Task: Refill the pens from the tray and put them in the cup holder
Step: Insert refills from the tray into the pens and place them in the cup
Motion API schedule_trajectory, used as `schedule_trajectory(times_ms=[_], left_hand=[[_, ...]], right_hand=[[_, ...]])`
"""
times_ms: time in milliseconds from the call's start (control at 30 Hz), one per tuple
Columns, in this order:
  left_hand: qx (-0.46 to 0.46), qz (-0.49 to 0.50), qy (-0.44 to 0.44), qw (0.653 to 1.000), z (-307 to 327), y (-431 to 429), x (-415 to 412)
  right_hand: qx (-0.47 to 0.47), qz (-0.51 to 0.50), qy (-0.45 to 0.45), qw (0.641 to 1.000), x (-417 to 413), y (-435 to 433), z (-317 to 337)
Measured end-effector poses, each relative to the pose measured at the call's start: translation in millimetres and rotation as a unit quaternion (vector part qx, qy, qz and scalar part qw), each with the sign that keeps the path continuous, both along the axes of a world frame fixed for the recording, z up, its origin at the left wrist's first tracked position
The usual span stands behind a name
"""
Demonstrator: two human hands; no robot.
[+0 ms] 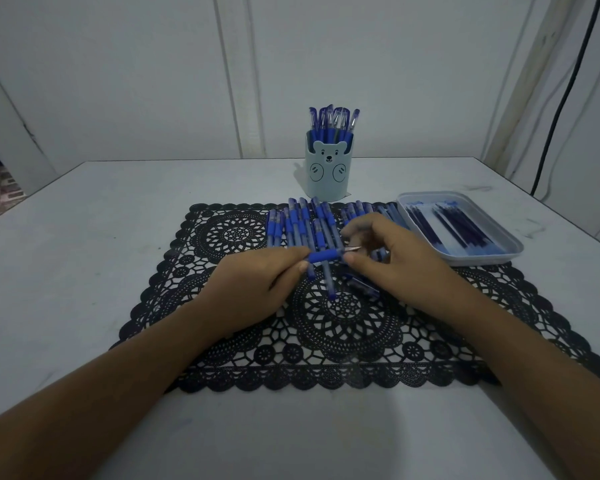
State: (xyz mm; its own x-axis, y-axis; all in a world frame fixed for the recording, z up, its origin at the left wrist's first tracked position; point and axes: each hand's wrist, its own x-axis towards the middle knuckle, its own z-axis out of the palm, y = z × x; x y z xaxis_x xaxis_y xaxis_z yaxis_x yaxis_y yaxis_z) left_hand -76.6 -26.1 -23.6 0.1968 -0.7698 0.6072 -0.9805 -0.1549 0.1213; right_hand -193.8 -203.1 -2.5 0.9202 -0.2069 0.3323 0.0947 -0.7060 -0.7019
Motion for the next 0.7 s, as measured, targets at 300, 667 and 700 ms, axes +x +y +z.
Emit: schedule_trajectory(times_ms=[300, 667, 700], left_hand=[[0.011, 0.003, 0.006, 1.0, -0.3, -0.9, 0.6], [0.017, 0.044, 0.044, 0.998, -0.3, -1.7, 3.2], [0.011, 0.059, 0.056, 0.997, -0.5, -1.7, 3.7]], right_hand=[[-0.019, -0.006, 0.02, 1.0, -0.2, 1.0, 1.0], [0.042, -0.037, -0.018, 0.998, 1.7, -2.3, 5.7], [0.058, -0.051, -0.038, 0.996, 2.7, -4.7, 5.4]])
